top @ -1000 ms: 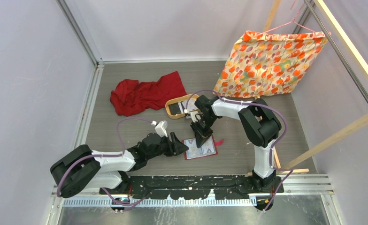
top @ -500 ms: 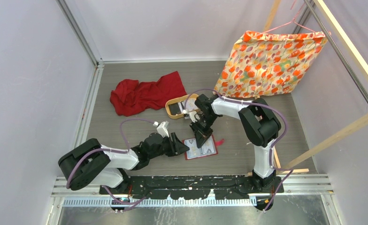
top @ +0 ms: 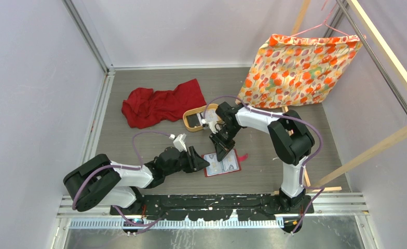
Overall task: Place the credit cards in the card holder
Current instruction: Insert the credit card into the card holder.
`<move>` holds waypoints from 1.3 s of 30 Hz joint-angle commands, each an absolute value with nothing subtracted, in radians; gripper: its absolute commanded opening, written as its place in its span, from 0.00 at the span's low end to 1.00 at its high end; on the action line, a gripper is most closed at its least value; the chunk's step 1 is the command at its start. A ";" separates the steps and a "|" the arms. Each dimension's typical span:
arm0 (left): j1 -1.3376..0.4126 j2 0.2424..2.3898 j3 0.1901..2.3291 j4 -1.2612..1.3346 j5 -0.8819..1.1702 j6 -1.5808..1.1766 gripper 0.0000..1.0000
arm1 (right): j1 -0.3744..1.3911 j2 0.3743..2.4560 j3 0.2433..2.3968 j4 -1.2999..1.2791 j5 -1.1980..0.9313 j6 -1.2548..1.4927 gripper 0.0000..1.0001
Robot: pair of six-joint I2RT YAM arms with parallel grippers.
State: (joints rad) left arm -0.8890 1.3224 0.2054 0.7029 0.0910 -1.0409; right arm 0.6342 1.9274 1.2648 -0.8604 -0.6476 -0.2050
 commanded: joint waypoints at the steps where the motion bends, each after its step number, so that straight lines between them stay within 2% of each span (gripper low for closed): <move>1: -0.891 1.316 0.225 0.753 0.099 -1.037 0.44 | 0.661 1.961 1.297 -0.849 -0.570 -0.172 0.14; 16: -0.891 1.378 0.231 0.834 0.121 -1.048 0.46 | 0.667 2.029 1.311 -0.858 -0.460 -0.133 0.14; 24: -0.891 1.363 0.243 0.787 0.092 -1.034 0.45 | 0.667 2.039 1.315 -0.871 -0.465 -0.138 0.14; 39: -0.891 1.469 0.269 0.816 0.083 -1.055 0.46 | 0.667 2.039 1.317 -0.875 -0.472 -0.141 0.14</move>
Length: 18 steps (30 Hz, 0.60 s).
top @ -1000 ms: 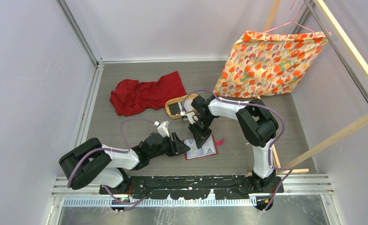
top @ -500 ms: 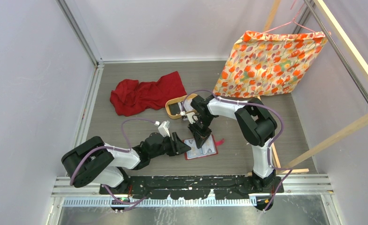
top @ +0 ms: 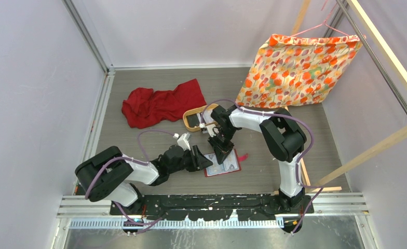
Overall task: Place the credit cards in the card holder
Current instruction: Insert the credit card into the card holder.
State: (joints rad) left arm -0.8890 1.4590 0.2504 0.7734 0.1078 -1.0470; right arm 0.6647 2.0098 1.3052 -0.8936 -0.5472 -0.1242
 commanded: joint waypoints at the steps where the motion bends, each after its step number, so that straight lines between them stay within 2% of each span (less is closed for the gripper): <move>1: -0.891 1.470 0.268 0.812 0.080 -1.056 0.46 | 0.668 2.039 1.316 -0.875 -0.471 -0.141 0.14; 12: -0.891 1.491 0.285 0.772 0.083 -1.074 0.46 | 0.668 2.038 1.317 -0.875 -0.478 -0.141 0.15; 18: -0.891 1.547 0.275 0.913 0.122 -1.121 0.45 | 0.668 2.036 1.316 -0.876 -0.493 -0.143 0.17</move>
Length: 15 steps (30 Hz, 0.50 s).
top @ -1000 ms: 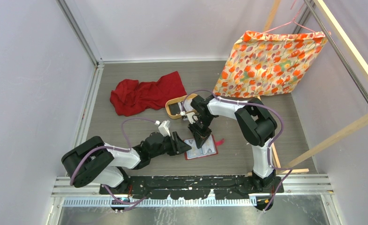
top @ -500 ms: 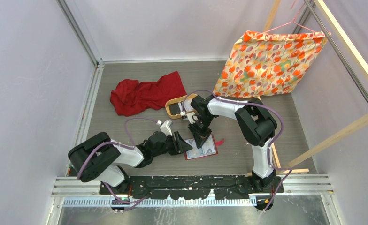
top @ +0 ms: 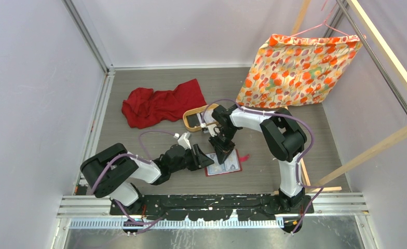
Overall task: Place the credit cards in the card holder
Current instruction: Insert the credit card into the card holder.
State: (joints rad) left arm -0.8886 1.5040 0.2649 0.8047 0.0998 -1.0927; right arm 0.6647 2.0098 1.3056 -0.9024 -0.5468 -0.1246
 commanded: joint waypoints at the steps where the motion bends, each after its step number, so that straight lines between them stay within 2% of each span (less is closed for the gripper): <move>1: -0.891 1.551 0.272 0.927 0.125 -1.127 0.45 | 0.668 2.036 1.317 -0.875 -0.495 -0.144 0.17; 15: -0.891 1.676 0.283 1.234 0.203 -1.214 0.43 | 0.657 2.020 1.319 -0.877 -0.527 -0.146 0.18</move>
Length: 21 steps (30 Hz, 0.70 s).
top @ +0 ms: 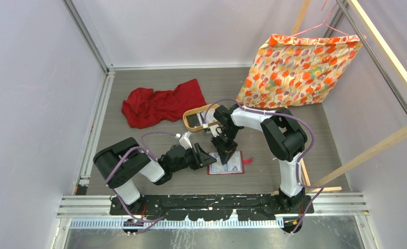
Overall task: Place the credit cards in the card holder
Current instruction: Insert the credit card into the card holder.
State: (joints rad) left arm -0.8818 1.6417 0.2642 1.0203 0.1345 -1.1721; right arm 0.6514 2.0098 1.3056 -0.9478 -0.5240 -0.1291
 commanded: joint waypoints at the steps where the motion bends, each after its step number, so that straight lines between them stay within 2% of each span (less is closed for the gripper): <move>1: -0.891 1.692 0.284 1.257 0.208 -1.221 0.42 | 0.656 2.019 1.318 -0.877 -0.529 -0.146 0.18; 10: -0.891 1.750 0.307 1.350 0.244 -1.251 0.35 | 0.647 2.007 1.320 -0.878 -0.538 -0.146 0.18; 21: -0.891 1.703 0.374 0.964 0.213 -1.182 0.12 | 0.612 1.933 1.329 -0.898 -0.579 -0.179 0.20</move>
